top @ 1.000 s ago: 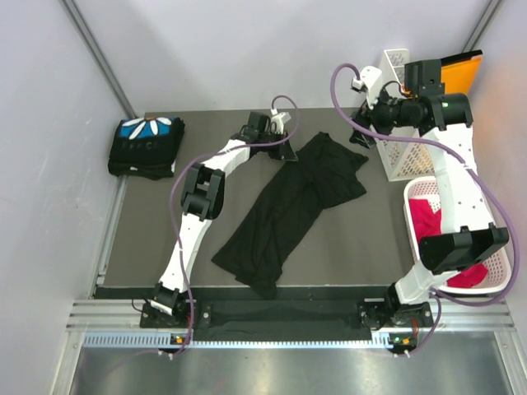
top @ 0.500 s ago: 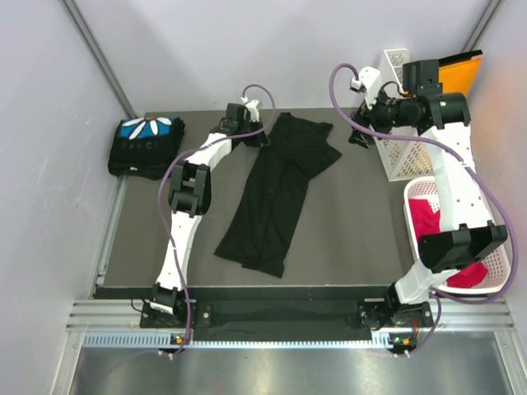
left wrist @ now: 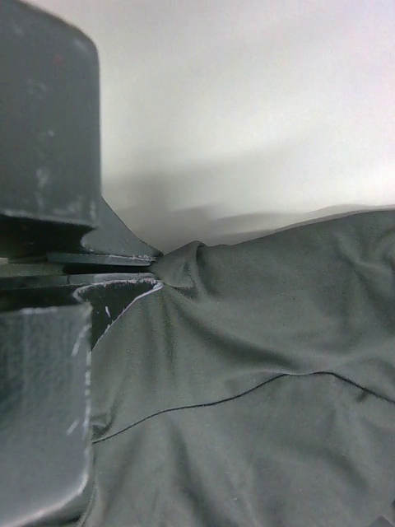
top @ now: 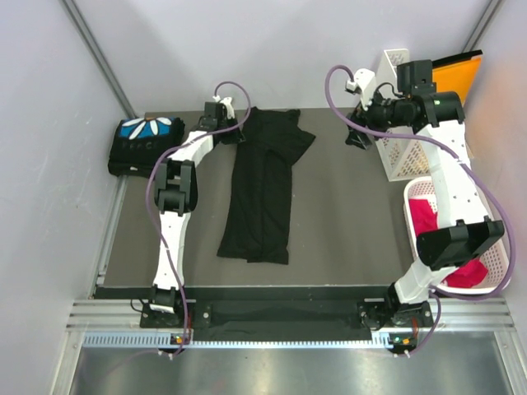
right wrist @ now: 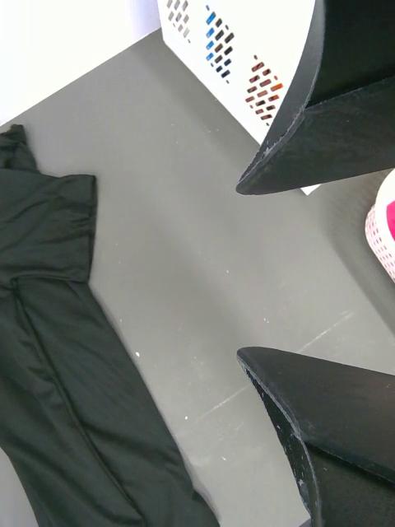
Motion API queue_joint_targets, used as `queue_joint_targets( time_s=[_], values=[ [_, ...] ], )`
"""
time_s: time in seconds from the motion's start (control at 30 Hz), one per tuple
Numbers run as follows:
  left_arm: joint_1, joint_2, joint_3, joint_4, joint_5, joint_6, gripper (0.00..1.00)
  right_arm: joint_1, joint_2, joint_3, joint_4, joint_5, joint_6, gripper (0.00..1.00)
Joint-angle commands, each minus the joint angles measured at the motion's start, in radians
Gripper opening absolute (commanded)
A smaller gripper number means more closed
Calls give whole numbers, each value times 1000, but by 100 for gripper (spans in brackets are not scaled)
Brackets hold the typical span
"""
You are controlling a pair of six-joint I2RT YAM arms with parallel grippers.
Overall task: Fold and stack the t-shirts
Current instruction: Fold the tshirt
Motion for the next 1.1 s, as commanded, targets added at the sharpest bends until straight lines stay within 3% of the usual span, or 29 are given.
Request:
queue_joint_targets(
  time_s=[0.0,0.07,0.17,0.2,0.33,0.6,0.7,0.87,1.07],
  values=[
    [27,-28,-49,-92,-111,-7,0,24,2,36,10,-11,-11,75],
    [29,-28,-48,-94,-89,-13,0,33,4,37,10,-6,-16,75],
    [24,-31,-46,-87,-36,-27,40,45,10,36,10,9,-22,77],
    [24,-34,-49,-89,-28,-29,60,50,11,37,10,11,-24,78],
    [23,-54,-57,-98,12,-39,99,62,17,26,3,12,-28,80],
    [53,-192,-120,-109,6,42,99,133,37,-53,-20,25,-86,79],
    [63,-292,-184,-95,-21,140,99,200,53,-96,-14,72,-142,77],
    [90,-496,-307,-41,-136,345,99,363,54,-214,87,213,-206,77],
    [150,-637,-296,-150,-293,500,99,562,45,-358,208,347,-237,76]
  ],
)
